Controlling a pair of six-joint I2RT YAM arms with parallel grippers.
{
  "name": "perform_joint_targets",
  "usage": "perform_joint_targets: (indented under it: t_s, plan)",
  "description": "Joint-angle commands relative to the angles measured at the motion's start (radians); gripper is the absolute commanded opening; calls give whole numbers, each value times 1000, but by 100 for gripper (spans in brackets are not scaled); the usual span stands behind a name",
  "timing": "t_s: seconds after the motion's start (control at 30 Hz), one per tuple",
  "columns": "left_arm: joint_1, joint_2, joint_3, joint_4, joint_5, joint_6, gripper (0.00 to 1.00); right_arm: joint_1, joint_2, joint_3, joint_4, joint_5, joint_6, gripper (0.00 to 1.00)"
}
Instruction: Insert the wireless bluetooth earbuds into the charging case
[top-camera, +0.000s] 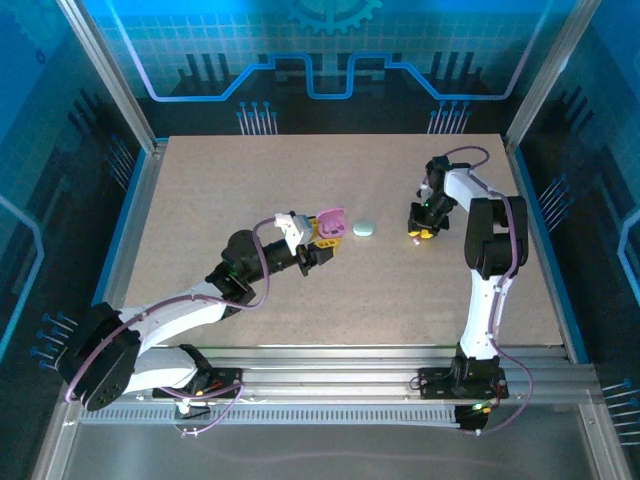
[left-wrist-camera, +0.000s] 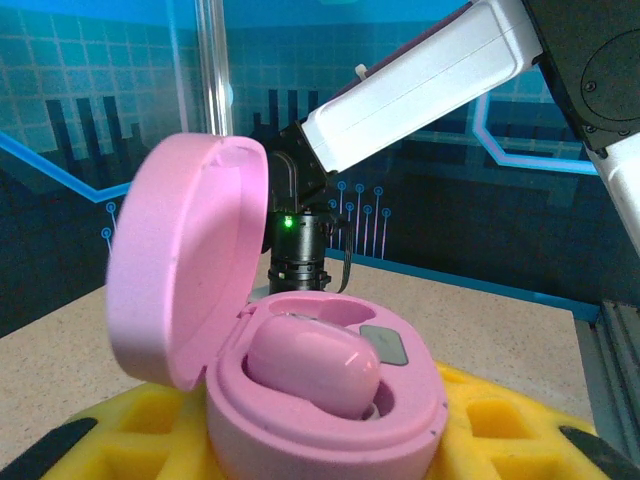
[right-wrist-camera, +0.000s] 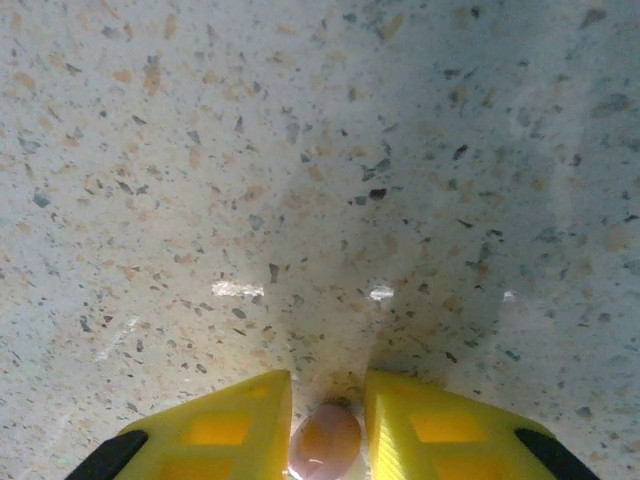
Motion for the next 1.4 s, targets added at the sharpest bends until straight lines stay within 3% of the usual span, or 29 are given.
perform_joint_targets:
  t_s: [0.0,0.83,1.13,1.3,1.37]
  plan:
    - [-6,-21,3,9,16,5,32,15,32,19,-29,2,-12,26]
    - [-6,-28,8,-6,16,4,32,28,41,3,-54,19,-12,26]
    - [-6,-24,6,-4,15,5,32,29,-8,-32,-38,-25,-12,16]
    - [-6,-22,4,-1,15,5,32,29,-54,-66,-29,-76,-15,17]
    - [-6,-21,2,0,12,5,32,27,-61,-74,-28,-66,-14,22]
